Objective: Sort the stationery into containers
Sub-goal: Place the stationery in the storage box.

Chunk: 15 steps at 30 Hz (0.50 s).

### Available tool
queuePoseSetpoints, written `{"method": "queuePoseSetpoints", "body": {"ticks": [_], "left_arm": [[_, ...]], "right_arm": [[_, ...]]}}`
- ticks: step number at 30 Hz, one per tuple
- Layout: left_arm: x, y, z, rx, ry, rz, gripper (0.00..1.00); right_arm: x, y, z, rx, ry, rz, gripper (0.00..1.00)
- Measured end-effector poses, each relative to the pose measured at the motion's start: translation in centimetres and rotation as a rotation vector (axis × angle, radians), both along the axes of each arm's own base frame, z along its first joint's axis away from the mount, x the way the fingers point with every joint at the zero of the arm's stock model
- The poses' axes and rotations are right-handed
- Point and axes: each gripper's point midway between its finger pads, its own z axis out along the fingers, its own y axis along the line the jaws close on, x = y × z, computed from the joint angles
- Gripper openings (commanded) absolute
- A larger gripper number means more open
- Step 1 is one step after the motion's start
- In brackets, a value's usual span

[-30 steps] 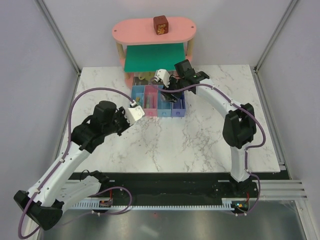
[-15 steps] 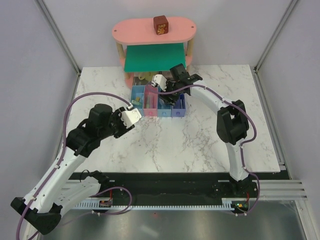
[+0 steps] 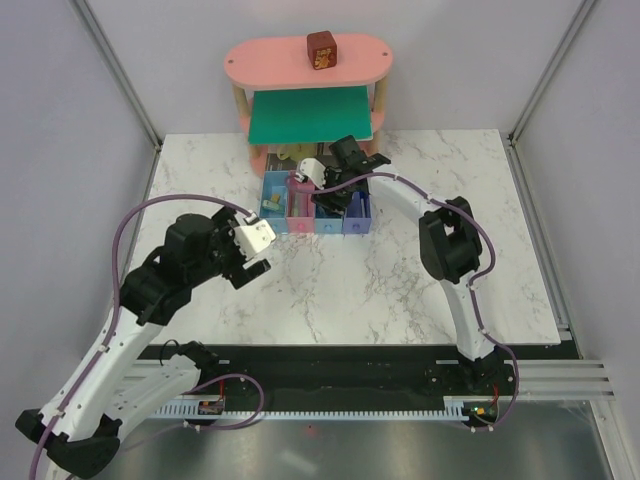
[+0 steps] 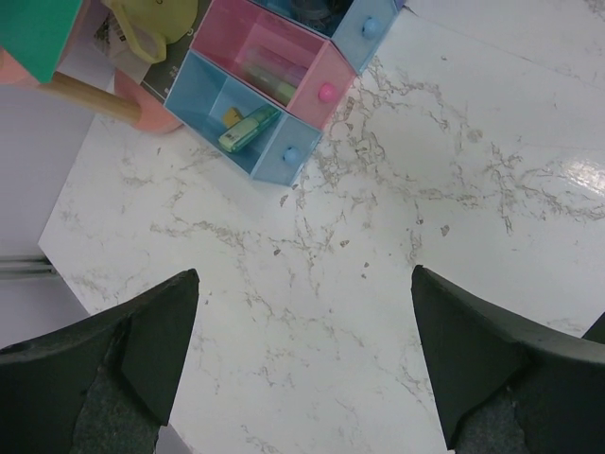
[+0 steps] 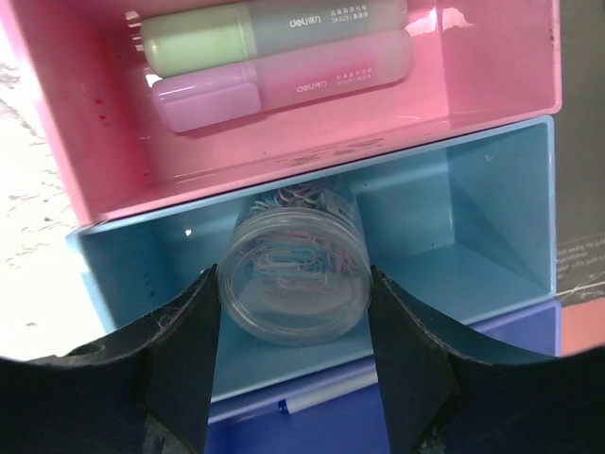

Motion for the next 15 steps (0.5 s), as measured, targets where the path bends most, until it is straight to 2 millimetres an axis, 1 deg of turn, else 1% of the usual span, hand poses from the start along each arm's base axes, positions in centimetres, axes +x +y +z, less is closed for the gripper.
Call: {"method": "queuePoseSetpoints", "body": {"ticks": [1, 3, 4, 6, 7, 12, 15], "left_arm": [[-0.1, 0.0, 0.1, -0.003, -0.005, 0.0, 1.0], [-0.2, 0.1, 0.3, -0.008, -0.011, 0.002, 1.0], [-0.2, 0.1, 0.4, -0.012, -0.015, 0.002, 1.0], [-0.3, 0.2, 0.6, -0.015, -0.021, 0.003, 1.0], [-0.4, 0.2, 0.7, -0.017, -0.025, 0.003, 1.0], [-0.5, 0.3, 0.9, -0.021, -0.031, 0.003, 1.0], [-0.4, 0.4, 0.9, -0.019, -0.033, 0.011, 1.0]], "right_arm": [[0.1, 0.0, -0.2, -0.003, 0.0, 0.0, 0.49], [0.3, 0.2, -0.4, -0.004, -0.002, 0.001, 0.59], [0.5, 0.2, -0.3, -0.009, -0.011, -0.001, 0.73], [0.6, 0.2, -0.3, -0.017, -0.018, 0.001, 0.92], [0.5, 0.3, -0.4, -0.022, -0.022, 0.003, 0.98], [0.7, 1.0, 0.3, -0.027, -0.053, 0.011, 0.98], [0.4, 1.3, 0.7, -0.028, -0.057, 0.014, 0.98]]}}
